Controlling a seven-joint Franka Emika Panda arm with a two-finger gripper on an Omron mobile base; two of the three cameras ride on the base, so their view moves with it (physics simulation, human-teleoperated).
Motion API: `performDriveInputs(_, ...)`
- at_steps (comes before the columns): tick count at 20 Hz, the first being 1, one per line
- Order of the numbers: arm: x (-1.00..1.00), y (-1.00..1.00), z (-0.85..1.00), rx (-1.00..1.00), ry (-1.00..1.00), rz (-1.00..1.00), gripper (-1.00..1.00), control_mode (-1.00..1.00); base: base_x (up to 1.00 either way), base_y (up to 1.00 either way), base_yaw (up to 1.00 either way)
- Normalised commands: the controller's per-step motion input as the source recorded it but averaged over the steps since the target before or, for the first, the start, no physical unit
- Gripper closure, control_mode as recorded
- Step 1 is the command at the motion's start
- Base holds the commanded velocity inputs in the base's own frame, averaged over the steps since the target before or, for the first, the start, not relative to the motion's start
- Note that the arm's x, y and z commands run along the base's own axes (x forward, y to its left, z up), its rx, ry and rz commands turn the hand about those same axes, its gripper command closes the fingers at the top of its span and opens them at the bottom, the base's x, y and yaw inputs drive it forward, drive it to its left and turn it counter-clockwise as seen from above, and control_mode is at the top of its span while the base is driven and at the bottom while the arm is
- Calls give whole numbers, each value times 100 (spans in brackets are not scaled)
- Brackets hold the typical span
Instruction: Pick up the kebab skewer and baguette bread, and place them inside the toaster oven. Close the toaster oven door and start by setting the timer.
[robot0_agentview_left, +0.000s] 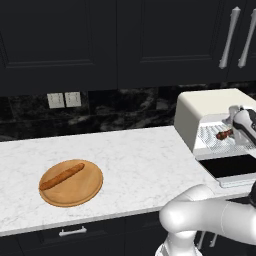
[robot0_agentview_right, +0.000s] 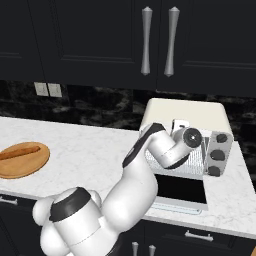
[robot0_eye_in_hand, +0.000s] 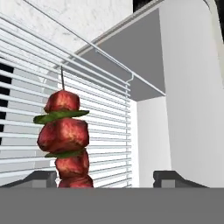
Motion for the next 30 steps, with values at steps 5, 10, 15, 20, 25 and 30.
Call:
performDriveInputs(5,-8,0,41,0,10,0,-100,-100,0,0,0)
performDriveInputs(10,-46,3,0,0,5,0,-100,-100,0,0,0)
performDriveInputs(15,-96,29,8,-1,7,-10,-100,-100,0,0,0)
performDriveInputs(20,-46,96,47,-5,12,-33,-100,-100,0,0,0)
performDriveInputs(25,-36,100,10,0,24,-35,-100,-100,0,0,0)
performDriveInputs(30,-1,100,-7,0,12,-43,-100,-100,0,0,0)
